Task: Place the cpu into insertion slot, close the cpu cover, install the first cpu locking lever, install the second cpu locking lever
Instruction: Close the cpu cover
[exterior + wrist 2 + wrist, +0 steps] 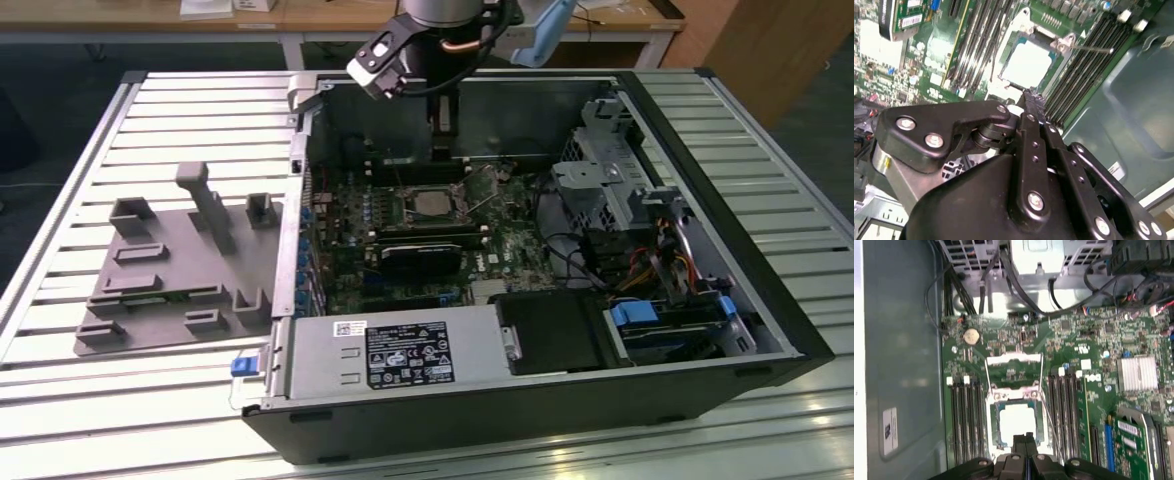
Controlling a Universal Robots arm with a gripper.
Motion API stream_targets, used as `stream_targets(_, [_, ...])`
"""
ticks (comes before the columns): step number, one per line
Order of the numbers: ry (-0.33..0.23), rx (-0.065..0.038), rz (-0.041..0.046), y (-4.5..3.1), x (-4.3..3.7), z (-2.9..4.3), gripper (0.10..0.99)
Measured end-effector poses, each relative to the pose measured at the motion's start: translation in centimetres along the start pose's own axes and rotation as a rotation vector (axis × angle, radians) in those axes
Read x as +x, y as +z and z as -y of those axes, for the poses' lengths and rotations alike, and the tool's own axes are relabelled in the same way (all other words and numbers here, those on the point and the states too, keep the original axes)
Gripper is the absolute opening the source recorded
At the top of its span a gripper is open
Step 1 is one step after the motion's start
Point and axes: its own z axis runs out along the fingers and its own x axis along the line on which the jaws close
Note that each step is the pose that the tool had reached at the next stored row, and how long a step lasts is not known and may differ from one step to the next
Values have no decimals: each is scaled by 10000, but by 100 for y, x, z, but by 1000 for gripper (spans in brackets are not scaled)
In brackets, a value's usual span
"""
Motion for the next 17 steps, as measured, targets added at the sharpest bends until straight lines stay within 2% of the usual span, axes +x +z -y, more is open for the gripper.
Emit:
stream_targets(12, [-2, 142, 13, 27, 37, -414, 102])
stream_targets(17, [-2, 164, 15, 47, 50, -542, 102])
